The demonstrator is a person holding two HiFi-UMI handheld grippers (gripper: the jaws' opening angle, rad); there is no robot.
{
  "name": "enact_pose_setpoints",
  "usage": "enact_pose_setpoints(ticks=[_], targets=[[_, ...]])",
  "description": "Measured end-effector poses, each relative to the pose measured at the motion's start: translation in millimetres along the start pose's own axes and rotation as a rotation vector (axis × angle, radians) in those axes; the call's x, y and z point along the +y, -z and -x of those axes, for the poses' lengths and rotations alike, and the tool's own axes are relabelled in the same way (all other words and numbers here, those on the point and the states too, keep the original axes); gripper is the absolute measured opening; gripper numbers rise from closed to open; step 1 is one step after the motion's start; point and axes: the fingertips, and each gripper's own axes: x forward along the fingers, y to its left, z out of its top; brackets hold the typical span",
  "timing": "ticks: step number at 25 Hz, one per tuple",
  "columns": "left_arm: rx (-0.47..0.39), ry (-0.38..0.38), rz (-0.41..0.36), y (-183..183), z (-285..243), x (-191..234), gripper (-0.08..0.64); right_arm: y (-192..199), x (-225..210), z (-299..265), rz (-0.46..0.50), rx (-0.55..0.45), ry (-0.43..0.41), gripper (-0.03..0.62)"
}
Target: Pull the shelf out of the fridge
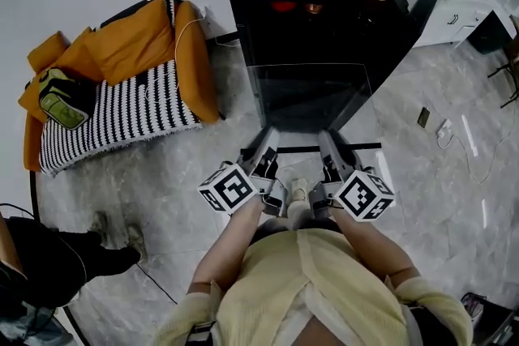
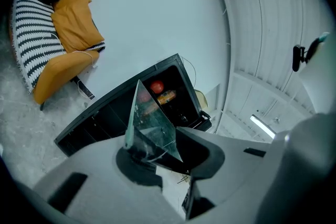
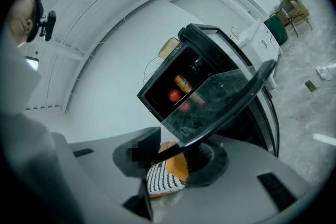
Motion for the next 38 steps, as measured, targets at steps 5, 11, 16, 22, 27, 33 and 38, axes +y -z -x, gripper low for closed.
enact_pose_setpoints(ticks=[5,11,16,22,27,33,38], targets=[[-0.021,0.0,-0.013,-2.4,13.2,-15.8,0.094,-4.8,13.0,9.5,0.004,0.019,-0.039,0.129],[-0.057,-0.008,-0.034,-8.0,27.9,-30.4,0.094,-8.6,28.1,16.8,-0.001,0.035,-0.084,0.129],[-0.082,-0.01,-0.034,-12.0,39.3,-38.1,0.092,-9.6,39.6,21.5,0.013,0.047,-0.114,0.129],[-0.104,-0.028,-0.052,-17.5,53.0,-41.4,0.094,-4.3,50.8,22.7,0.02,0.067,-0.148,0.13],[-0.123,-0.035,-0.062,-23.0,59.7,-43.5,0.094,-3.0,59.3,20.6,0.038,0.081,-0.176,0.13],[-0.144,-0.041,-0.067,-25.2,65.5,-41.5,0.094,-0.2,63.8,18.3,0.04,0.092,-0.197,0.132],[-0.146,-0.05,-0.062,-26.1,64.1,-38.6,0.094,0.9,62.3,14.6,0.037,0.104,-0.195,0.132]])
